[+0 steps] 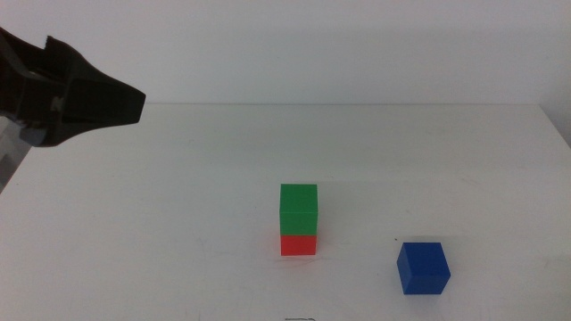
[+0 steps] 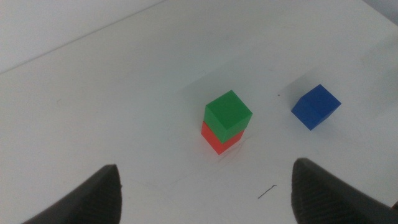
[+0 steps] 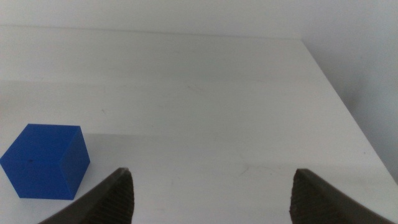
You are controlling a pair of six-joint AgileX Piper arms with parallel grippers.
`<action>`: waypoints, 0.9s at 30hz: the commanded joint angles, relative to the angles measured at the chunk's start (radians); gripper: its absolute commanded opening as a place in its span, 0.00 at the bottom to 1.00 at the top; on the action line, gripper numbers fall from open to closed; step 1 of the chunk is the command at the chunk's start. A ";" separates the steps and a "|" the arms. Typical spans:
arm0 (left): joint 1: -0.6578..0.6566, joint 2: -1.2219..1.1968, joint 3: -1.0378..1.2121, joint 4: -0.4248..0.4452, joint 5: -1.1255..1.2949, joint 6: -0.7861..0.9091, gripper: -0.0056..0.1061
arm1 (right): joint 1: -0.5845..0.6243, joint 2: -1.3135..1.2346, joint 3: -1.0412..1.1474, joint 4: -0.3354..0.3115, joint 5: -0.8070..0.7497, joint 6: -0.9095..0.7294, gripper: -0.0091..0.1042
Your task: Stack red cubes first, then green, then blue cubes in a specific spot.
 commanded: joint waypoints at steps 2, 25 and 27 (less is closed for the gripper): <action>-0.001 -0.011 -0.022 -0.046 -0.055 0.002 0.89 | -0.006 0.030 -0.110 0.004 -0.008 -0.005 0.65; -0.001 -0.011 -0.022 -0.046 -0.055 0.002 0.89 | 0.239 0.900 -0.955 0.126 0.751 0.056 0.65; -0.001 -0.011 -0.022 -0.046 -0.055 0.002 0.89 | 0.289 0.963 -0.975 0.127 0.749 0.104 0.65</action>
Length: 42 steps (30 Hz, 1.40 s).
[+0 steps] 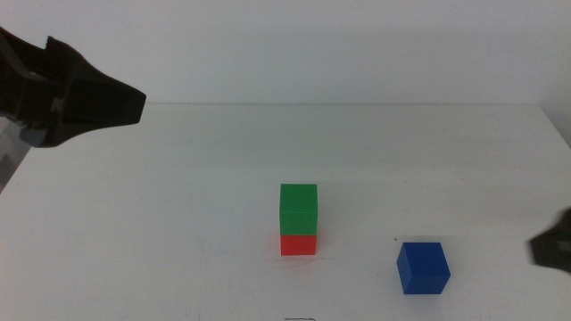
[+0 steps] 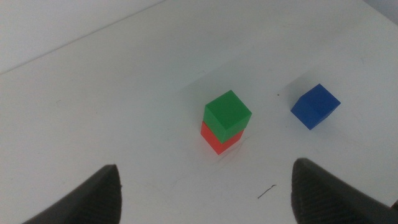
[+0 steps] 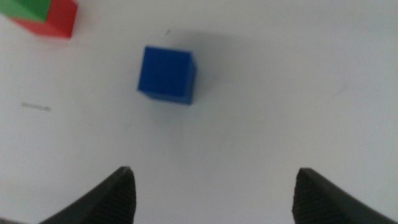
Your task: Stack red cubes first, then green, then blue cubes in a specific spot.
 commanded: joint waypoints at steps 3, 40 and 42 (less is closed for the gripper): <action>-0.001 -0.011 -0.022 -0.046 -0.055 0.000 0.89 | 0.123 0.131 -0.061 -0.007 -0.034 0.125 0.65; -0.001 -0.011 -0.022 -0.046 -0.055 0.000 0.89 | 0.190 0.762 -0.199 -0.114 -0.241 0.379 0.79; -0.001 -0.011 -0.022 -0.046 -0.055 0.000 0.89 | 0.190 0.775 -0.199 -0.114 -0.245 0.378 0.79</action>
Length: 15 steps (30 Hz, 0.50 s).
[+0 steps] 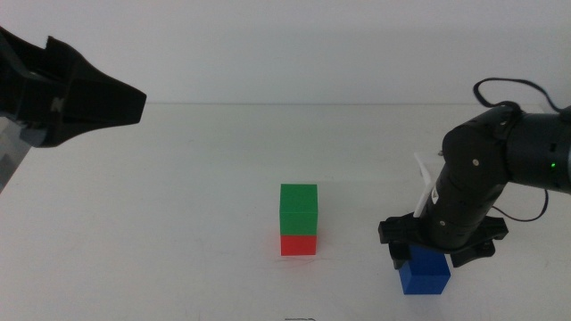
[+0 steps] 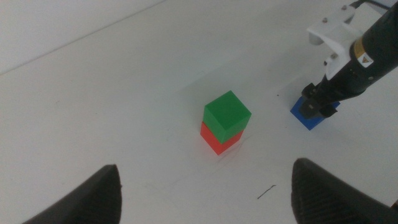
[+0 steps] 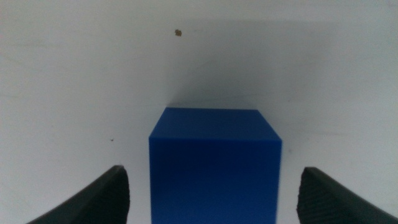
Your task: Stack red cubes first, then green, then blue cubes in a specific spot.
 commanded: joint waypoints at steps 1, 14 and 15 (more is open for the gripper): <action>-0.001 -0.011 -0.022 -0.045 -0.055 0.000 0.89 | -0.008 -0.026 -0.026 -0.009 -0.017 -0.004 0.79; -0.001 -0.011 -0.022 -0.045 -0.055 0.000 0.89 | 0.027 -0.094 -0.145 -0.044 0.189 -0.036 0.07; -0.001 -0.011 -0.022 -0.045 -0.055 0.000 0.89 | 0.036 -0.111 -0.194 -0.056 0.243 -0.030 0.07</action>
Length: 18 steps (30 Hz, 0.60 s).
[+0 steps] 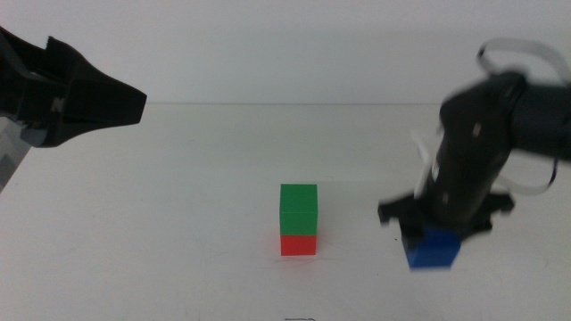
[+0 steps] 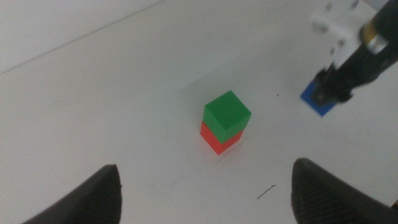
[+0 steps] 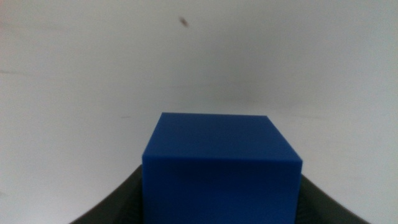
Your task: Stack red cubes first, then green, then blue cubes in a specific spot.
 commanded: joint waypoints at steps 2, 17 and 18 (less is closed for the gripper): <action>-0.001 -0.011 -0.022 -0.044 -0.055 0.000 0.89 | 0.028 -0.100 -0.184 -0.071 0.187 0.012 0.07; -0.001 -0.011 -0.022 -0.044 -0.055 0.000 0.89 | 0.194 0.082 -0.607 -0.075 0.276 0.179 0.07; -0.001 -0.011 -0.022 -0.044 -0.055 0.000 0.89 | 0.203 0.100 -0.630 -0.075 0.276 0.185 0.07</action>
